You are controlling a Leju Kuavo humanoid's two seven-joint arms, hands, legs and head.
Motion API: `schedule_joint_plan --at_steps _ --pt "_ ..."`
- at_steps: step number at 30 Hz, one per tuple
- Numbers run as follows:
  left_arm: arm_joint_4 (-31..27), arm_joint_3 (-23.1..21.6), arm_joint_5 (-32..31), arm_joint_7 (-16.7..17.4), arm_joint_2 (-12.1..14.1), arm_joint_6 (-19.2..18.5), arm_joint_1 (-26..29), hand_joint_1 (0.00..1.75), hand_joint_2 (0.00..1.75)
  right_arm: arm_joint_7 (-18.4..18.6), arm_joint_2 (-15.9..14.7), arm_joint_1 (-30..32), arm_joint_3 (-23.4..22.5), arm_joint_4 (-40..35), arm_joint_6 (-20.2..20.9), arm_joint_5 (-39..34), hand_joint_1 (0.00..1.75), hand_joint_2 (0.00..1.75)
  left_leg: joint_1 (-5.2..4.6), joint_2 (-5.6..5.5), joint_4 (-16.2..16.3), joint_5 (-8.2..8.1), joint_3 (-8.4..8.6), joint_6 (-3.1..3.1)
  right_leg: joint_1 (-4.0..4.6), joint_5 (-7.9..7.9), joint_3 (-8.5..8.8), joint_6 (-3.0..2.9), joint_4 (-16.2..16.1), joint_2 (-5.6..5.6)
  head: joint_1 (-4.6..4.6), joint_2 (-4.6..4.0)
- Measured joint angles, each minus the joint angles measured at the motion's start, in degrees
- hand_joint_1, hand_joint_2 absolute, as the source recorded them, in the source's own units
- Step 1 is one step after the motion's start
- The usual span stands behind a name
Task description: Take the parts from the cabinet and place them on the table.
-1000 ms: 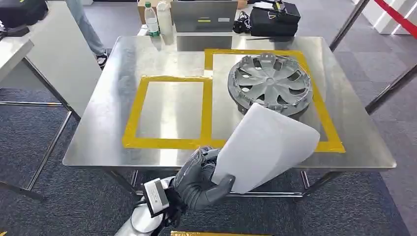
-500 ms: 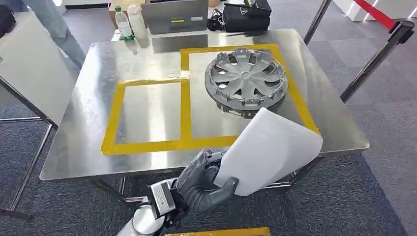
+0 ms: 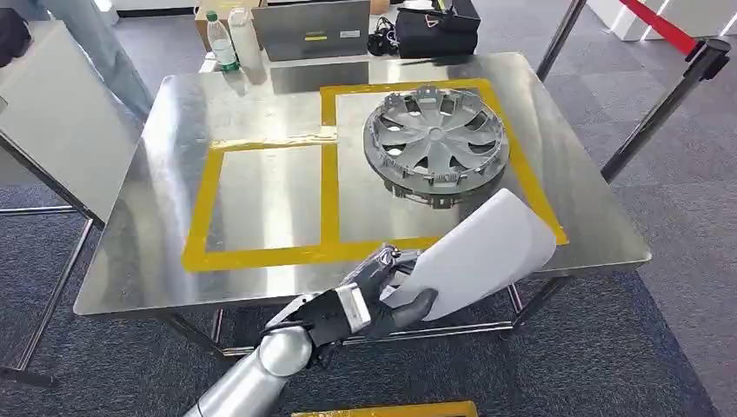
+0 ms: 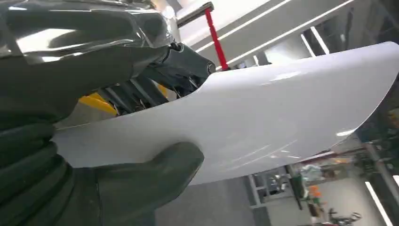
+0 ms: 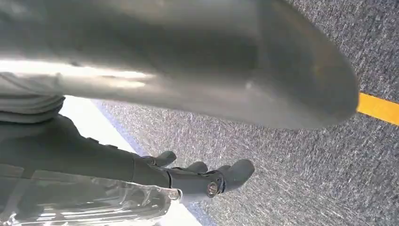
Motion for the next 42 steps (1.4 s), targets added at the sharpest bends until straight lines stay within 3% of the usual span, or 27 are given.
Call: schedule_joint_plan --at_steps 5,8,15,20,23,31,37,42 --pt "10.18 0.53 -2.75 0.89 -2.07 0.7 -6.68 1.75 1.75 0.0 0.28 0.0 0.09 0.02 0.06 0.59 0.0 0.0 -0.11 -0.01 0.19 0.0 -0.12 0.02 -0.11 0.11 -0.02 0.07 0.0 -0.01 0.02 0.0" --pt "16.39 -0.29 -1.33 4.22 -2.77 1.71 -11.49 1.75 1.75 0.0 0.59 -0.17 0.11 0.02 0.2 0.46 0.0 0.0 -0.17 0.01 0.24 -0.01 -0.13 0.03 -0.12 0.15 -0.03 0.12 0.0 0.0 0.0 0.0" --pt "27.53 -8.97 3.83 10.49 -3.25 6.21 -21.79 1.75 1.75 0.0 1.6 -0.11 0.04 0.17 0.2 -0.68 0.0 0.0 -0.18 0.01 0.25 0.0 -0.14 0.04 -0.12 0.17 -0.06 0.13 0.0 0.01 0.0 0.0" --pt "33.63 -14.85 1.68 16.02 -3.25 7.91 -27.18 1.75 1.75 0.15 2.08 -0.03 0.0 0.31 0.79 -1.18 0.0 0.0 -0.18 0.01 0.24 0.0 -0.2 0.04 -0.12 0.17 -0.1 0.13 0.0 0.01 0.02 0.0" --pt "37.18 -18.11 -1.72 20.19 -3.25 8.44 -29.5 1.75 1.75 0.5 2.36 -0.02 0.0 0.35 0.87 -1.25 0.0 0.0 -0.18 0.02 0.24 0.0 -0.21 0.04 -0.12 0.17 -0.11 0.13 0.0 0.02 0.0 0.0" --pt "45.43 -23.87 -6.25 25.41 -2.65 8.89 -32.7 1.75 1.75 0.02 2.86 0.0 0.0 0.63 0.29 -1.22 0.0 0.0 -0.18 0.01 0.24 0.0 -0.24 0.04 -0.12 0.17 -0.11 0.13 0.01 0.01 0.0 0.0" --pt "47.71 -25.9 -8.09 27.1 -0.89 9.73 -34.0 1.75 1.75 0.02 2.97 -0.01 0.0 0.74 0.15 -0.98 0.0 0.0 -0.18 0.0 0.24 0.01 -0.23 0.04 -0.12 0.17 -0.11 0.13 0.01 0.01 0.0 0.0" --pt "48.56 -26.99 -9.5 30.88 0.48 13.66 -34.12 1.75 1.75 0.76 2.91 0.2 0.0 0.74 0.13 -0.63 0.0 0.0 -0.19 0.02 0.24 0.01 -0.23 0.04 -0.12 0.17 -0.12 0.13 0.01 0.02 0.0 0.0"
